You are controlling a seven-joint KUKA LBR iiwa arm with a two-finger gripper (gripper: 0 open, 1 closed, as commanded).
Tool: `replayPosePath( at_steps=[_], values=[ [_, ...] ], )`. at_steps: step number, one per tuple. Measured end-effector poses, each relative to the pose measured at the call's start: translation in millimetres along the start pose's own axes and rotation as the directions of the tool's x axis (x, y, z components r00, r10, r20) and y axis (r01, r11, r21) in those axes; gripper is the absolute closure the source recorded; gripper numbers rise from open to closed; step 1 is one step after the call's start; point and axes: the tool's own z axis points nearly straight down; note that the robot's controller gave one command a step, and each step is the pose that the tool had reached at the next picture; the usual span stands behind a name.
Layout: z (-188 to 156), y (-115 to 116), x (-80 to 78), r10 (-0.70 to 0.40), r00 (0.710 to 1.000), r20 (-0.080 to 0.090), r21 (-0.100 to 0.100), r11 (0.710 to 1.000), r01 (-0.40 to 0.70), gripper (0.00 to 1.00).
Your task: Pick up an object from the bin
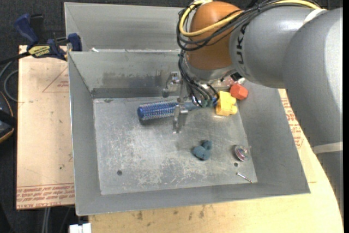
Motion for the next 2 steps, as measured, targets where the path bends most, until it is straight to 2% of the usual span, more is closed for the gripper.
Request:
replayPosePath(
  at_steps=[1, 2],
  values=[
    [48.3, -16.3, -0.2, 0.123, 0.992, 0.006, -0.002, 0.992, -0.123, 0.00],
    [45.0, -15.3, -2.9, 0.121, 0.993, 0.004, 0.001, 0.993, -0.121, 0.00]
  ],
)
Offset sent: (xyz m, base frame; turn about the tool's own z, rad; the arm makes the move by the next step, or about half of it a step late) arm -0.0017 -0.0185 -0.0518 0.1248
